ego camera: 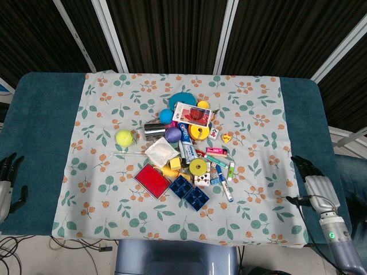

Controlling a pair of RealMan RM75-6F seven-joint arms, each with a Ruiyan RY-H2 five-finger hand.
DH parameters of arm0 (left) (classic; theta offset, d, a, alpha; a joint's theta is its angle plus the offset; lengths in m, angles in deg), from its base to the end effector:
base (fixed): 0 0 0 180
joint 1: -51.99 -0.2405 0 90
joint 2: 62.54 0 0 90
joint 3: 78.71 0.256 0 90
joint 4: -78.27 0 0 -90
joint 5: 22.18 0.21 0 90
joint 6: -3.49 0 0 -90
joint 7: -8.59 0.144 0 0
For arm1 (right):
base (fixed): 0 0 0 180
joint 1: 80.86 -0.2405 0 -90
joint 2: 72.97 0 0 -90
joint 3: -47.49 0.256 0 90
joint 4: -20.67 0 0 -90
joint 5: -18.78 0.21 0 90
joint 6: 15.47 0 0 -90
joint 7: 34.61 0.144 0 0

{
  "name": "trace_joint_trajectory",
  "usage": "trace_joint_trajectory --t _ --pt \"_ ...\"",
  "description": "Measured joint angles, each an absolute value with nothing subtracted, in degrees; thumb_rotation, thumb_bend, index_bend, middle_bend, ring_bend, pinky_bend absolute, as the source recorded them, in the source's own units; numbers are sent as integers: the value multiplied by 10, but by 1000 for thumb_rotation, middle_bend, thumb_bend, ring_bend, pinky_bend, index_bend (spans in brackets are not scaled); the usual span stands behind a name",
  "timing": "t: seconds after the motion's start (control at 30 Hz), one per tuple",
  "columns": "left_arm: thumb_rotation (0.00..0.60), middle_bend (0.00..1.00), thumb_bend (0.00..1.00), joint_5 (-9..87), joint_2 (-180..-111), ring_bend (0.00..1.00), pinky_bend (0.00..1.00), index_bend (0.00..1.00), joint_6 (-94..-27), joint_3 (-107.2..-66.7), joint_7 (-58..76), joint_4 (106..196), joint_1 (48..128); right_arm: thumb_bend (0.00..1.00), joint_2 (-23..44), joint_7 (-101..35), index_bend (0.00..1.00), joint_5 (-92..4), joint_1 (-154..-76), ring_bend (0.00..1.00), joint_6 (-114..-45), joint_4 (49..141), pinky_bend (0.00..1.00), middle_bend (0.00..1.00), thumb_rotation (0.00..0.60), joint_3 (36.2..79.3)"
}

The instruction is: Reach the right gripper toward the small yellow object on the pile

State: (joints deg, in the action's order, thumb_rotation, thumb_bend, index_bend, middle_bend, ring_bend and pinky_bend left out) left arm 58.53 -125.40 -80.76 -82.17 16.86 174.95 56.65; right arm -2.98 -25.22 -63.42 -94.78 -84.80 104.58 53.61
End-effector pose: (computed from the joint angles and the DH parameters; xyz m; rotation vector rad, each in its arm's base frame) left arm -0.3102 0.1806 0.1631 -1.3469 -0.8834 -0.7880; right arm -0.3171 -0.2436 0.1167 1.4662 -1.1034 0.9358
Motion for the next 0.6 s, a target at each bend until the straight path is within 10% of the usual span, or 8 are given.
trace_joint_trajectory --t 0.33,0.6 --pt "600 0 514 581 -1257 0 38 50 -803 -821 172 1747 568 116 33 -262 55 -472 -1115 106 -647 983 206 119 600 630" --pt "600 0 514 577 -1253 0 38 50 -807 -825 165 1748 566 127 121 -272 121 -422 -1164 176 -637 903 206 197 600 668"
